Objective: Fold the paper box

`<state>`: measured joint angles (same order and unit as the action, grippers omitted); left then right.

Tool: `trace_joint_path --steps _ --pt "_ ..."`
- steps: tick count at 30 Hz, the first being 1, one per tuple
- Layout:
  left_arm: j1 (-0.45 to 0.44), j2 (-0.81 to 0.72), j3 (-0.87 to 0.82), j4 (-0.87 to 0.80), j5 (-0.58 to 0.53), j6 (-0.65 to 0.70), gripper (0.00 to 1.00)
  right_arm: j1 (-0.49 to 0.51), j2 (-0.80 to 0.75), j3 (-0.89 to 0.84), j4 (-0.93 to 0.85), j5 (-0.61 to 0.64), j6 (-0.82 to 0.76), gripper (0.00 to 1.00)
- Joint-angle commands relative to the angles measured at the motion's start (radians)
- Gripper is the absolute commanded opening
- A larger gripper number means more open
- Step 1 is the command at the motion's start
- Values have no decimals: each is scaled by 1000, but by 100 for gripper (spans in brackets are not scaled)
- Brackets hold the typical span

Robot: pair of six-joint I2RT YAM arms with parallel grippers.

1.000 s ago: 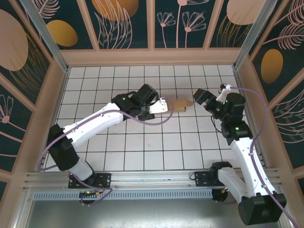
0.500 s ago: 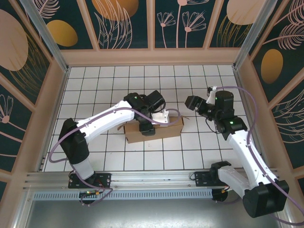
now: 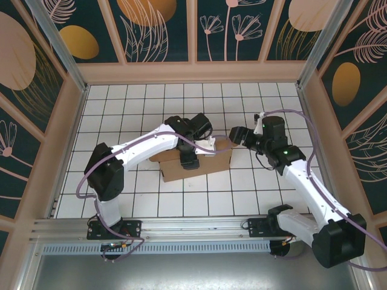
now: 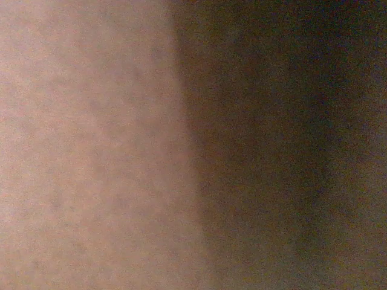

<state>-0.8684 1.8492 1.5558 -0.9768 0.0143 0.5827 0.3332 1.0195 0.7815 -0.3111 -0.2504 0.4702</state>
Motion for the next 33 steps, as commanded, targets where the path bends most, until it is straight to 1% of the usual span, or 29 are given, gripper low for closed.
trace_joint_path --steps 1,4,8,13,15,18,20,29,33 --pt "2 -3 -52 42 -8 20 71 47 6 -23 27 51 -32 81" --pt "2 -26 -108 90 -24 27 73 96 8 -51 34 129 -32 79" --pt "2 -75 -166 179 -35 52 75 143 4 -119 86 167 -5 76" --pt "3 -95 -164 212 -57 66 78 208 14 -169 125 249 32 73" --pt "2 -126 -177 245 -63 65 82 242 6 -173 120 315 46 71" --pt "3 -223 -230 332 -56 52 97 264 -30 -182 117 374 74 68" --pt "3 -286 -273 400 -66 34 99 269 -49 -185 110 407 95 68" --pt "41 -529 -467 662 -55 -94 99 316 -113 -214 87 535 206 67" --pt "64 -613 -519 751 -65 -240 99 323 -117 -233 104 533 241 67"
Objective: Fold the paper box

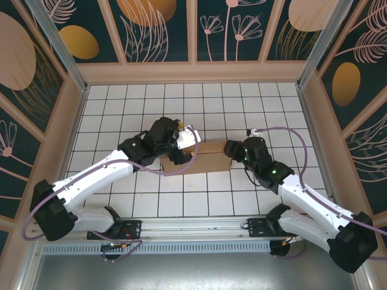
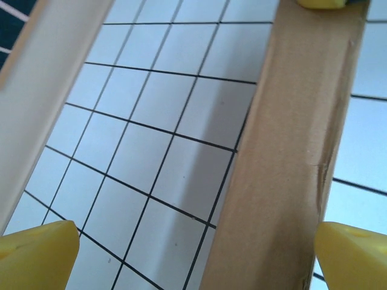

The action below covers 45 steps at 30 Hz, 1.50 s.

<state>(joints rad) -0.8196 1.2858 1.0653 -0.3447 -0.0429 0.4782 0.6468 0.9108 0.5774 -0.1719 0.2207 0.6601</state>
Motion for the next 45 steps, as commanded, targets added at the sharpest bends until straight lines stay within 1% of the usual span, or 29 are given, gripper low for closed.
trace_joint_path --steps 1,2,5,6,8,9,11,14,16,18,21,24,28,32,35,36,38,41,45 --pt "23 -73 -35 130 -18 -193 99 11 -10 -32 -30 61 59 67" --pt "34 -100 -40 141 -38 -268 99 12 -10 -35 -23 59 64 67" --pt "78 -161 -29 134 -146 -521 99 17 -10 -43 -1 51 74 66" --pt "80 -179 -27 119 -178 -568 99 18 -7 -45 1 49 74 66" --pt "82 -227 -40 88 -286 -728 98 22 0 -47 6 49 75 66" --pt "85 -247 -56 75 -307 -801 98 22 1 -49 11 47 76 66" --pt "87 -292 -114 68 -298 -940 94 21 6 -55 23 43 75 66" --pt "86 -322 -190 83 -279 -1067 90 24 15 -51 25 44 74 66" --pt "88 -322 -228 84 -297 -1111 91 25 13 -50 23 45 75 66" --pt "90 -323 -267 74 -342 -1155 91 27 8 -48 21 46 73 66" --pt "101 -345 -342 90 -359 -1239 97 27 5 -52 23 32 73 66" --pt "105 -372 -406 134 -323 -1303 98 27 2 -68 49 2 90 66" --pt "109 -389 -485 224 -248 -1405 99 27 11 -90 102 -64 110 67" --pt "114 -406 -566 327 -217 -1481 98 25 12 -118 165 -135 136 66" --pt "120 -432 -625 412 -207 -1531 95 24 13 -138 207 -198 158 66" --pt "122 -443 -645 446 -205 -1540 94 23 10 -145 219 -202 167 66" --pt "124 -458 -672 485 -200 -1558 93 19 5 -162 248 -248 183 65" --pt "129 -474 -707 555 -166 -1578 91 7 3 -178 298 -318 203 64" --pt "130 -493 -732 621 -133 -1598 84 -2 16 -188 376 -430 233 62"
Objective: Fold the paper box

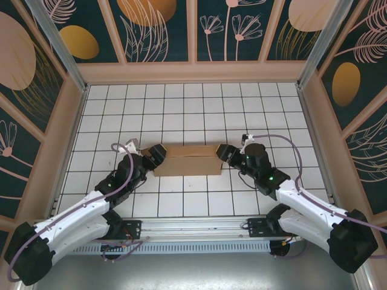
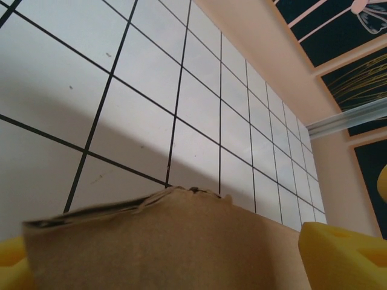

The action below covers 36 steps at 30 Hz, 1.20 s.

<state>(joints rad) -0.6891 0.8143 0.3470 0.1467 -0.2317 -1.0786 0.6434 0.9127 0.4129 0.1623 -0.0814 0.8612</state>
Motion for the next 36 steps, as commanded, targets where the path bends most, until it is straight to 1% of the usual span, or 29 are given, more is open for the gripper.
trace_joint_path --steps 1,3,5,6,9,13,15,19,23,27,28,30,33,36 --pt "0 -28 -18 143 60 -46 82 0 16 -28 65 -156 53 61" --pt "-1 -48 -26 166 60 -54 79 -1 11 -37 109 -190 95 60" --pt "-1 -66 -32 177 49 -59 76 -1 -2 -37 129 -193 121 59" --pt "-1 -75 -36 184 39 -64 75 -1 -11 -36 132 -187 130 58" --pt "0 -81 -43 223 10 -79 68 -1 -27 -24 129 -149 159 57" --pt "-1 -25 -35 299 -31 -88 65 0 -43 -12 156 -82 231 56" --pt "-1 17 -25 352 -45 -92 65 1 -35 11 160 -52 238 56" --pt "0 108 28 416 -78 -58 66 -13 11 96 120 -12 184 56" --pt "2 202 76 501 -133 -8 68 -70 104 187 121 -48 144 55" --pt "24 317 138 580 -163 30 68 -91 196 255 140 -52 100 55" --pt "38 342 149 597 -162 25 68 -129 214 266 150 -63 93 55" --pt "77 411 169 655 -140 9 68 -164 260 286 174 -85 82 55" --pt "121 504 201 727 -117 -11 67 -200 321 305 222 -109 59 55" --pt "143 601 223 807 -93 -27 66 -229 396 326 271 -144 36 55"
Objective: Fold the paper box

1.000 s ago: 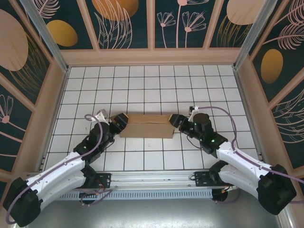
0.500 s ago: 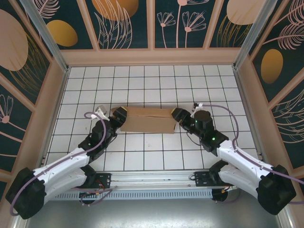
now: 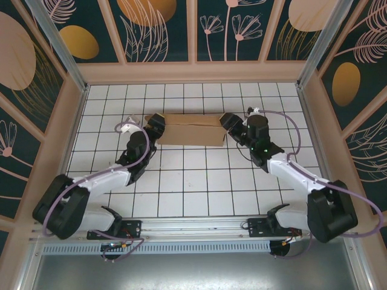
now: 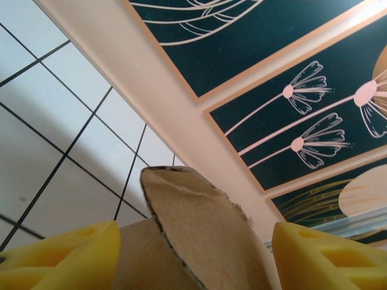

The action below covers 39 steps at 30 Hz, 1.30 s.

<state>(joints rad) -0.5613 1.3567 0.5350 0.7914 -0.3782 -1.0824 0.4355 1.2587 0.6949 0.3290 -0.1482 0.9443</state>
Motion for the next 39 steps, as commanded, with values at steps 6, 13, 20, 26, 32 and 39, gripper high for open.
trace_joint_path --steps 6,13,20,26,32,39 --pt "31 200 45 298 88 -52 66 -86 184 59 207 -146 -68 55" --pt "33 276 -6 381 53 -71 69 -104 270 63 239 -192 -110 56" --pt "32 270 -24 362 52 -97 85 -108 291 66 208 -188 -145 70" --pt "35 218 -38 293 21 -85 99 -118 249 60 179 -158 -172 81" --pt "46 158 -43 250 9 -39 99 -148 211 38 195 -178 -177 93" --pt "58 83 -27 165 12 36 99 -177 182 42 200 -221 -192 95"
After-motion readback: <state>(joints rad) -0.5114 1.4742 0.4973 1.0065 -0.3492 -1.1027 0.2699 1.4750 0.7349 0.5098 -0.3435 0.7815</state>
